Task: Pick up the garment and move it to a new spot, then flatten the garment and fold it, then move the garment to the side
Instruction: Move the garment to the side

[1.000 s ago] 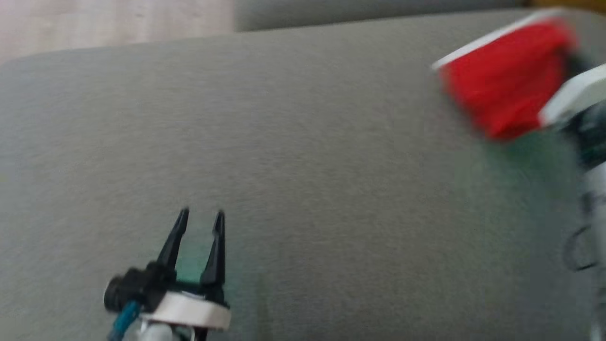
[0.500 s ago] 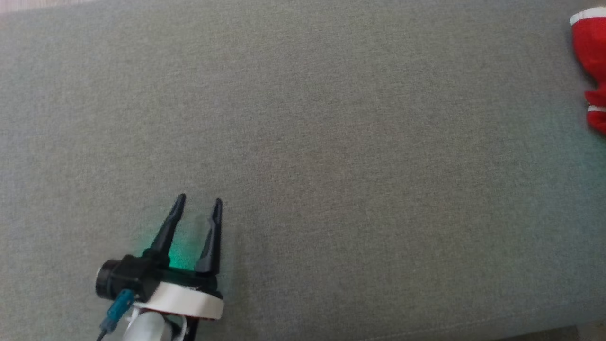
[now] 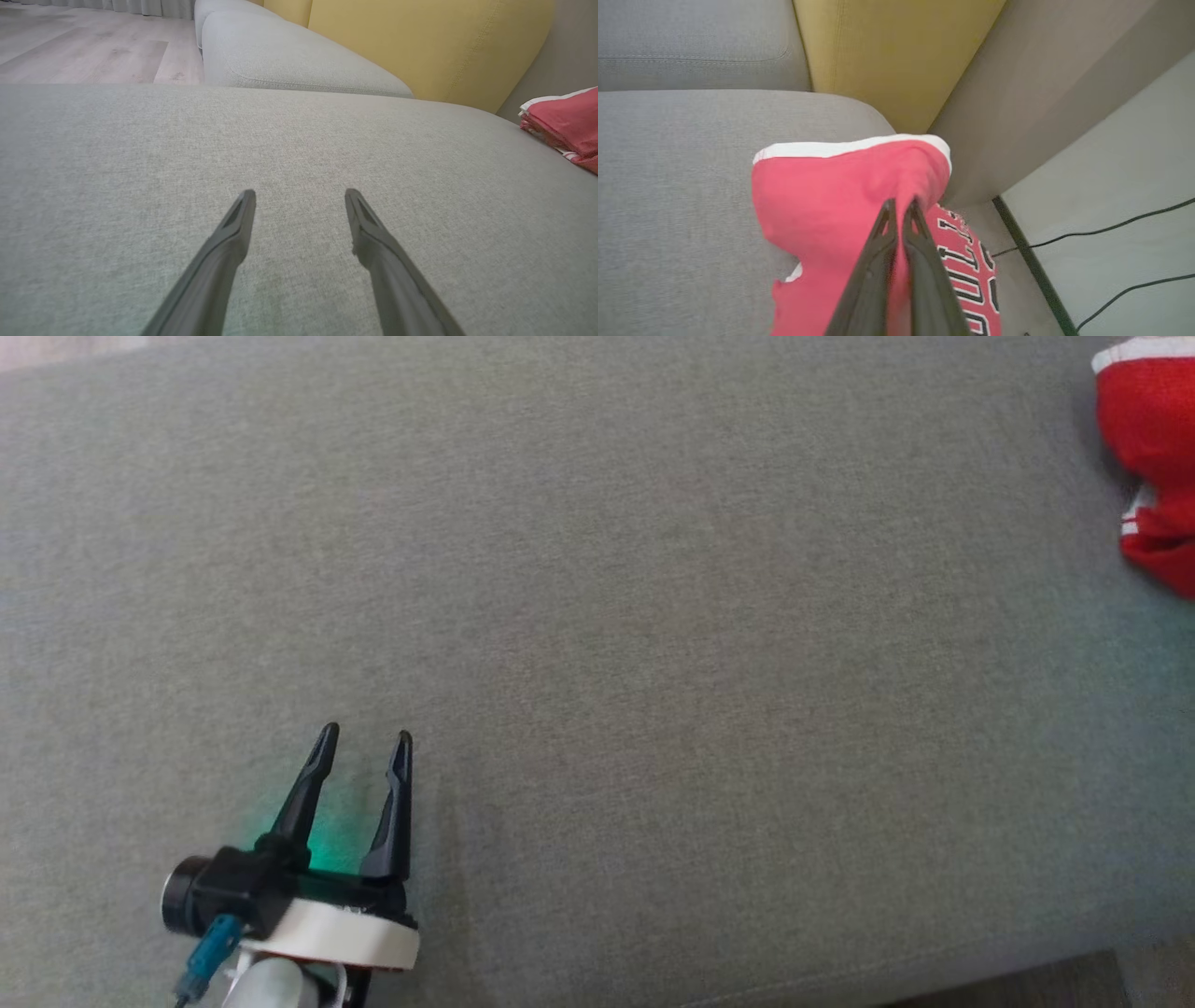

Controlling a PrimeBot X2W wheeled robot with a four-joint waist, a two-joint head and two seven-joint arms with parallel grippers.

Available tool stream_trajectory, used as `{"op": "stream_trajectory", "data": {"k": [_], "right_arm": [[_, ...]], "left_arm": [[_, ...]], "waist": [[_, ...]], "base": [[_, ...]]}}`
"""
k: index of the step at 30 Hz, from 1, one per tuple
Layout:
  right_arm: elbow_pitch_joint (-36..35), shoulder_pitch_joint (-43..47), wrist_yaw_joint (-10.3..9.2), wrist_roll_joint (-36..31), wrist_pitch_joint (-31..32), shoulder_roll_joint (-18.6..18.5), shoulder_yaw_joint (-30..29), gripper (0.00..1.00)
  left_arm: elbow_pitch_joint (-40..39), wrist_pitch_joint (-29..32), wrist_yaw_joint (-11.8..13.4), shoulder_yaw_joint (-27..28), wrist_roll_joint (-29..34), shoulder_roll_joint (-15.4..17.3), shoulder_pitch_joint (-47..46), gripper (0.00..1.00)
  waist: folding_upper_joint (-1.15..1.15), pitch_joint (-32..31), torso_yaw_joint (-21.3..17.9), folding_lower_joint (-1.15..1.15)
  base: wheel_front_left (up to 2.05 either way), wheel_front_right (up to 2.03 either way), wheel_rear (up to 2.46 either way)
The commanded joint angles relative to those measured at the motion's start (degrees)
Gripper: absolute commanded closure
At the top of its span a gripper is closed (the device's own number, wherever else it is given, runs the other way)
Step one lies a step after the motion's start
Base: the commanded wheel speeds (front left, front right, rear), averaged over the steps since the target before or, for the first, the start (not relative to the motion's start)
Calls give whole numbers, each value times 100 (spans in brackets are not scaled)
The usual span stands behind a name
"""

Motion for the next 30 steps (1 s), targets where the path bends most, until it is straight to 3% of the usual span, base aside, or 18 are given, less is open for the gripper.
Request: {"op": "stream_trajectory", "data": {"k": [1,4,5,6,7,14,23,30], "right_arm": [[-331,49,-4,-120,48,-219,58,53],[-663,195,-4,-377,115,-200,65,40],[-765,240,-4,-441,135,-173,38,31],[-872,289,-4,-535,151,-154,30,7],[-973,338,-4,-621,180,-123,34,0],[-1751,681,-4,-1109,492,26,21,0],[-2746,1064,-4,-1220,338,247,-48,0],[-3408,1540,-4,-1102,-497,1015,-74,0]], "left_arm": [[-167,-31,-32,217,32,99,18,0],[-160,-31,-32,245,47,127,46,0],[-159,-31,-32,261,51,133,57,0],[-157,-31,-32,273,56,138,66,0],[-155,-31,-32,288,61,142,76,0],[-170,-31,-31,333,89,139,144,0],[-159,-31,-32,323,70,114,180,0],[-188,-31,-31,383,33,-88,257,0]], "waist": [[0,31,-45,0],[0,42,-110,0],[0,42,-132,0],[0,41,-151,0],[0,37,-175,0],[0,13,-321,0],[0,-105,-400,0],[0,-552,-234,0]], "base": [[0,0,0],[0,0,0],[0,0,0],[0,0,0],[0,0,0],[0,0,0],[0,0,0],[0,0,0]]}}
